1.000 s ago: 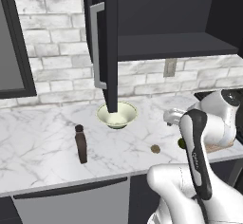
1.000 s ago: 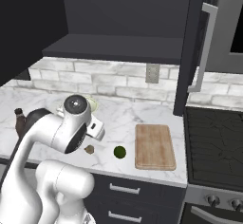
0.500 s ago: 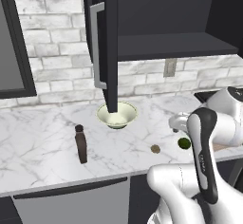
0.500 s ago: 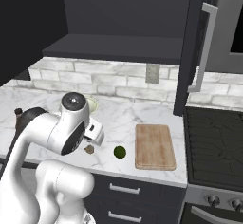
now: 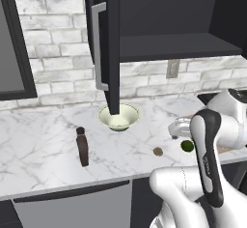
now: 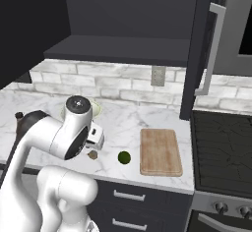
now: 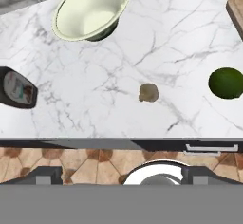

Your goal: Open the cabinet. Place the bowl and condiment on the counter. Then place the lime and garlic on the cutting board.

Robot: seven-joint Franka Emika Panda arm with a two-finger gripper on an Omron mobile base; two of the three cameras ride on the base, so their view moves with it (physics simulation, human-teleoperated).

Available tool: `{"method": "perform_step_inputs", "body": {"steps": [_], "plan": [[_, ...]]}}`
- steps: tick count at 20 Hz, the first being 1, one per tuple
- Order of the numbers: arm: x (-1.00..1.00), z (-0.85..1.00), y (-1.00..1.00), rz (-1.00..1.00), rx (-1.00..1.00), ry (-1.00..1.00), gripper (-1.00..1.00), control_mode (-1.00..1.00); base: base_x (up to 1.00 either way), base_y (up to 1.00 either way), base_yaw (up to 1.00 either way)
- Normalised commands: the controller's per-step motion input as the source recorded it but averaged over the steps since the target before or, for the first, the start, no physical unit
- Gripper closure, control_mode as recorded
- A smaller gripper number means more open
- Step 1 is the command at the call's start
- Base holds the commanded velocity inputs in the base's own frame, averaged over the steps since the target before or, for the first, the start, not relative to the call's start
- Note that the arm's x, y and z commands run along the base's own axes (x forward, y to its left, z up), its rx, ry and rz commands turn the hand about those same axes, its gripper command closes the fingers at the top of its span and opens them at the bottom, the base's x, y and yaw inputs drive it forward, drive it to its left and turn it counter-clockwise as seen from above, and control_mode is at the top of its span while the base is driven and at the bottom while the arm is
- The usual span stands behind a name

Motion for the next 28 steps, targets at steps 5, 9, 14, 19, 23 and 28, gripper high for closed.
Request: {"method": "perform_step_inputs", "body": {"steps": [5, 9, 14, 19, 23, 28], "plan": [[0.16, -0.09, 0.31, 0.0, -0.06, 0.0, -1.0, -1.0, 0.0, 0.0, 0.0], [0.14, -0.03, 0.28, -0.01, -0.13, 0.03, -1.0, -1.0, 0.0, 0.0, 0.0], [0.0, -0.11, 0.03, -0.12, -0.1, 0.0, -1.0, -1.0, 0.0, 0.0, 0.0], [0.0, -0.22, -0.01, -0.06, -0.07, 0.0, -1.0, -1.0, 0.0, 0.0, 0.0], [0.02, -0.16, -0.04, 0.0, 0.0, 0.0, -1.0, -1.0, 0.0, 0.0, 0.0], [0.02, -0.12, -0.1, 0.0, 0.0, 0.0, -1.0, -1.0, 0.0, 0.0, 0.0]]}}
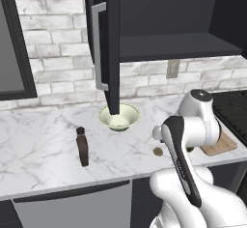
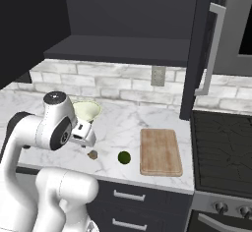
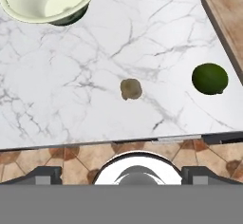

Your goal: Open the cabinet. Place the bowl and condiment on the counter. Then place the lime and garlic on the cutting board.

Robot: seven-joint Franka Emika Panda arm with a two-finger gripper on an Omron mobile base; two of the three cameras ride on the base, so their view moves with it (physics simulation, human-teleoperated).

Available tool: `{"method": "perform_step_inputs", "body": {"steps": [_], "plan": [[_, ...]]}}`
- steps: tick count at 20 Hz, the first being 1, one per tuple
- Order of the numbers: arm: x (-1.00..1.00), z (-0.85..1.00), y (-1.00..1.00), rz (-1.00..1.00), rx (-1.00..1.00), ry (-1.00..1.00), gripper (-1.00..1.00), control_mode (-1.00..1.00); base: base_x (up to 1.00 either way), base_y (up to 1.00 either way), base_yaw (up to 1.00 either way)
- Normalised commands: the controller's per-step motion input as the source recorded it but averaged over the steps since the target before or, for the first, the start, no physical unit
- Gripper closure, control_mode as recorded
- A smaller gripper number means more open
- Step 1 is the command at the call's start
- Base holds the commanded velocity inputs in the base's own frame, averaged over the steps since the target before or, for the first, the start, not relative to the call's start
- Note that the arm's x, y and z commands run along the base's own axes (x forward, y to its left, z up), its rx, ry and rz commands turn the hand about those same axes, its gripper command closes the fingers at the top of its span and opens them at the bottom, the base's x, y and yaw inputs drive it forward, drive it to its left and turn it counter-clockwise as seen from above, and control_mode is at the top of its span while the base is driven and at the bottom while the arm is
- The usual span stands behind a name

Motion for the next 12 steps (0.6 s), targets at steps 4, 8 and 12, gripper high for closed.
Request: {"method": "perform_step_inputs", "body": {"steps": [4, 8, 12], "plan": [[0.03, -0.14, -0.2, 0.0, 0.0, 0.01, -1.0, -1.0, 0.0, 0.0, 0.0], [0.07, -0.21, -0.23, 0.0, 0.0, 0.01, -1.0, -1.0, 0.0, 0.0, 0.0], [0.14, -0.22, -0.03, 0.0, 0.0, 0.0, -1.0, -1.0, 0.0, 0.0, 0.0]]}}
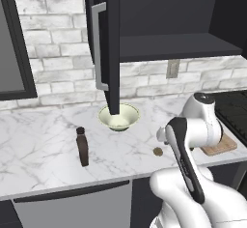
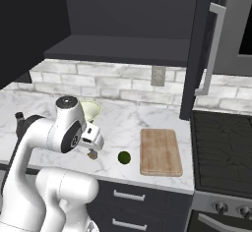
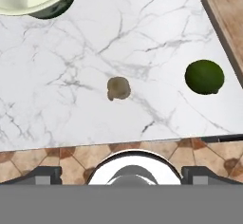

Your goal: Open the cabinet. Place the bowl and condiment on the counter. Then place the lime and garlic on the cutting board.

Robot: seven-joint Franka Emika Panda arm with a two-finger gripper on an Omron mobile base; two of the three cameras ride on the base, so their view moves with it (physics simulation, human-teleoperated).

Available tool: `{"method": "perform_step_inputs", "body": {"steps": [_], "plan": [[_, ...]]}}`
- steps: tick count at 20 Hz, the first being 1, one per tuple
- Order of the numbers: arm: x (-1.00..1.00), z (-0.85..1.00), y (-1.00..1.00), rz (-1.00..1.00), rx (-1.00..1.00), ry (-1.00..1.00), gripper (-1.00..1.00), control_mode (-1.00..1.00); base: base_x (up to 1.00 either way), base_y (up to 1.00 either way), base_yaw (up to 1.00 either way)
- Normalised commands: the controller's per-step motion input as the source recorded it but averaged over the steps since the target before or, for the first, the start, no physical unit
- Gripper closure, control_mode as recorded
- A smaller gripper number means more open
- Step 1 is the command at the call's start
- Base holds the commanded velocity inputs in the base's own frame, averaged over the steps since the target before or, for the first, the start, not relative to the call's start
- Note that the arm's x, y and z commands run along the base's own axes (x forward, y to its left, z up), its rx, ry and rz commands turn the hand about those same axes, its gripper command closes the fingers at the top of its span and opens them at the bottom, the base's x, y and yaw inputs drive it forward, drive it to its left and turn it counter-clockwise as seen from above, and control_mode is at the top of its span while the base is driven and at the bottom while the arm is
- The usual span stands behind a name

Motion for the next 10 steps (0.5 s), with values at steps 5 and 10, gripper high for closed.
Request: {"method": "perform_step_inputs", "body": {"steps": [5, 10], "plan": [[0.2, -0.25, 0.0, 0.01, 0.0, 0.0, -1.0, -1.0, 0.0, 0.0, 0.0], [0.16, -0.18, 0.0, 0.01, -0.01, 0.0, -1.0, -1.0, 0.0, 0.0, 0.0]]}}
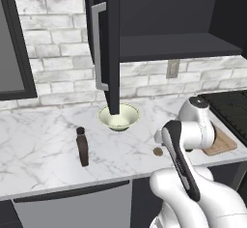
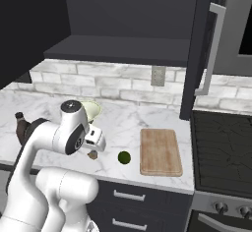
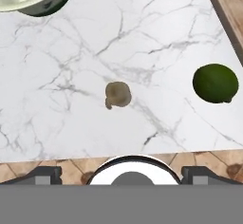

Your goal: Open the cabinet. Place the bowl and condiment on the counter. Then place the lime and garlic on the cutting board.

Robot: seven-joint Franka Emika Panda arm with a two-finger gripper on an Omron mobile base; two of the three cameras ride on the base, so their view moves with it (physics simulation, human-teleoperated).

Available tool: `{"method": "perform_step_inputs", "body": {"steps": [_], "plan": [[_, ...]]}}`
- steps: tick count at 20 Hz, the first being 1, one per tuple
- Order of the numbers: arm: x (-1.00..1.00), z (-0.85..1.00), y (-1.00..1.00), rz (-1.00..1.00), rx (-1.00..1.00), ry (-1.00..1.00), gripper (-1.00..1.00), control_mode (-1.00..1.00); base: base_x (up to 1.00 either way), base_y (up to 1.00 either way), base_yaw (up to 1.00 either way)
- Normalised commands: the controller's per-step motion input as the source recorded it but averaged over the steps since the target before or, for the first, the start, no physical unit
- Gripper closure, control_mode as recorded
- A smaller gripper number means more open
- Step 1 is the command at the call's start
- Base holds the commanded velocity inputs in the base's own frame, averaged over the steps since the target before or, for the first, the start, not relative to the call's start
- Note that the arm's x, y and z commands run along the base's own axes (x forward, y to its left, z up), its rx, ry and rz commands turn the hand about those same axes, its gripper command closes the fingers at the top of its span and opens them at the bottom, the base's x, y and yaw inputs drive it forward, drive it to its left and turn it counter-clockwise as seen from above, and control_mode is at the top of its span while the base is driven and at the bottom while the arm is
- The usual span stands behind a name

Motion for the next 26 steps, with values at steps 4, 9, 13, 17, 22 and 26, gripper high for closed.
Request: {"method": "perform_step_inputs", "body": {"steps": [4, 9, 13, 17, 22, 26], "plan": [[0.02, -0.11, 0.0, 0.0, -0.02, 0.0, -1.0, -1.0, 0.0, 0.0, 0.0], [0.0, -0.12, 0.0, 0.0, -0.05, 0.0, -1.0, -1.0, 0.0, 0.0, 0.0], [0.03, -0.19, 0.0, 0.0, -0.04, 0.0, -1.0, -1.0, 0.0, 0.0, 0.0], [0.1, -0.21, 0.0, 0.0, -0.03, 0.0, -1.0, -1.0, 0.0, 0.0, 0.0], [0.17, -0.14, 0.0, 0.01, -0.01, 0.0, -1.0, -1.0, 0.0, 0.0, 0.0], [0.2, -0.09, 0.0, 0.01, 0.0, 0.0, -1.0, -1.0, 0.0, 0.0, 0.0]]}}
